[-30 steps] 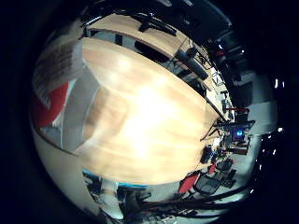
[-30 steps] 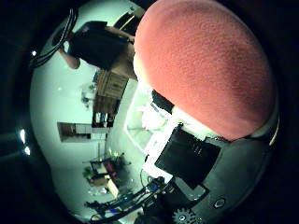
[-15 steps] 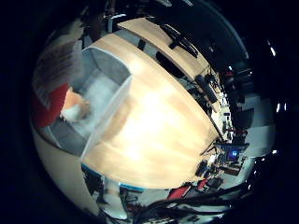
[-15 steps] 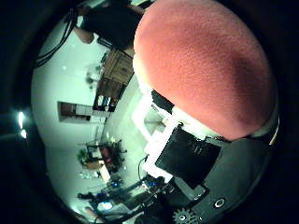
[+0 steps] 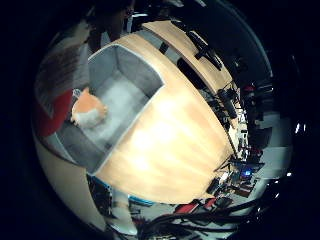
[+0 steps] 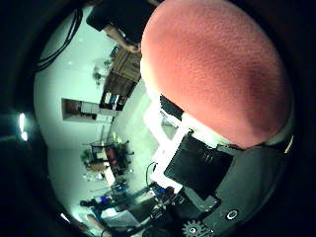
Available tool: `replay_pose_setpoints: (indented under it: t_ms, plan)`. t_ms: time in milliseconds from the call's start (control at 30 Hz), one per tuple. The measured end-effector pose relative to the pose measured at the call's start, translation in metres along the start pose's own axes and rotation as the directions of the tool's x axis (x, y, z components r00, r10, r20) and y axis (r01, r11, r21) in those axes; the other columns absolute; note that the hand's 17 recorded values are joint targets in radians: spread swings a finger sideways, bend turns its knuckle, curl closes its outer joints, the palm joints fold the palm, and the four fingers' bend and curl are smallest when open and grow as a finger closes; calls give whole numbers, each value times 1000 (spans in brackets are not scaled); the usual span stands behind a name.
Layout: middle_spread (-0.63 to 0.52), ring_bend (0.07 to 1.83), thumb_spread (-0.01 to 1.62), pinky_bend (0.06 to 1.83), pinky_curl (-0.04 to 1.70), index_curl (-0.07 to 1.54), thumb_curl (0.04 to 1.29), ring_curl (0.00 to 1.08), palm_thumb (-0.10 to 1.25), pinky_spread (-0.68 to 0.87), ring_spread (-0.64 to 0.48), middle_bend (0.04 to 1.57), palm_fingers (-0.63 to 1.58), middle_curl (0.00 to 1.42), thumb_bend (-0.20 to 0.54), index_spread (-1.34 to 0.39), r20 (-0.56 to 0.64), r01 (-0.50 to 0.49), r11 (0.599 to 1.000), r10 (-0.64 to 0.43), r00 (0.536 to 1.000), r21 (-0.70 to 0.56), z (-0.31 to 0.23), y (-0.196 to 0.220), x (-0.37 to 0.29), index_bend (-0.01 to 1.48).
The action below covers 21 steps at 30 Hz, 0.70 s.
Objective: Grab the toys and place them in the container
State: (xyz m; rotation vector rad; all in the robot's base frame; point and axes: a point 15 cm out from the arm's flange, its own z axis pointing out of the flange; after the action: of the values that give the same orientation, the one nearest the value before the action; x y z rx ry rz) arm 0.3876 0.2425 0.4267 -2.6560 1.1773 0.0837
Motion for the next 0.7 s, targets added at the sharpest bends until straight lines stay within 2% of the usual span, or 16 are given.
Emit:
replay_pose_setpoints:
  t_ms: [167,333,500,567,633,700]
  plan:
    - [-325,1283,1291,1063,572,978,218,573,637,-495,-271,958,1100,861,-20,-601,-1,0,1000,0,1000,-2,0,0,0,328]
    - [-329,1259,1269,1059,575,968,197,563,519,-497,-281,927,1076,847,-39,-604,-7,0,1000,0,1000,-4,0,1,2,277]
    - [-340,1220,1189,1080,590,916,182,553,363,-509,-313,869,939,823,-47,-606,-7,5,1000,-5,1000,-4,0,2,3,143]
    - [-346,1197,1154,1002,578,894,181,544,314,-510,-327,863,820,813,-44,-611,-7,7,1000,-7,1000,-5,0,2,3,161]
    - [-347,1137,1110,735,557,899,182,543,254,-371,-326,817,430,792,-50,-625,-11,12,1000,-12,1000,-9,0,3,4,264]
    - [-325,1019,1053,625,525,870,183,507,186,-187,-296,704,166,743,-66,-630,-23,12,999,-13,1000,-31,1,8,7,297]
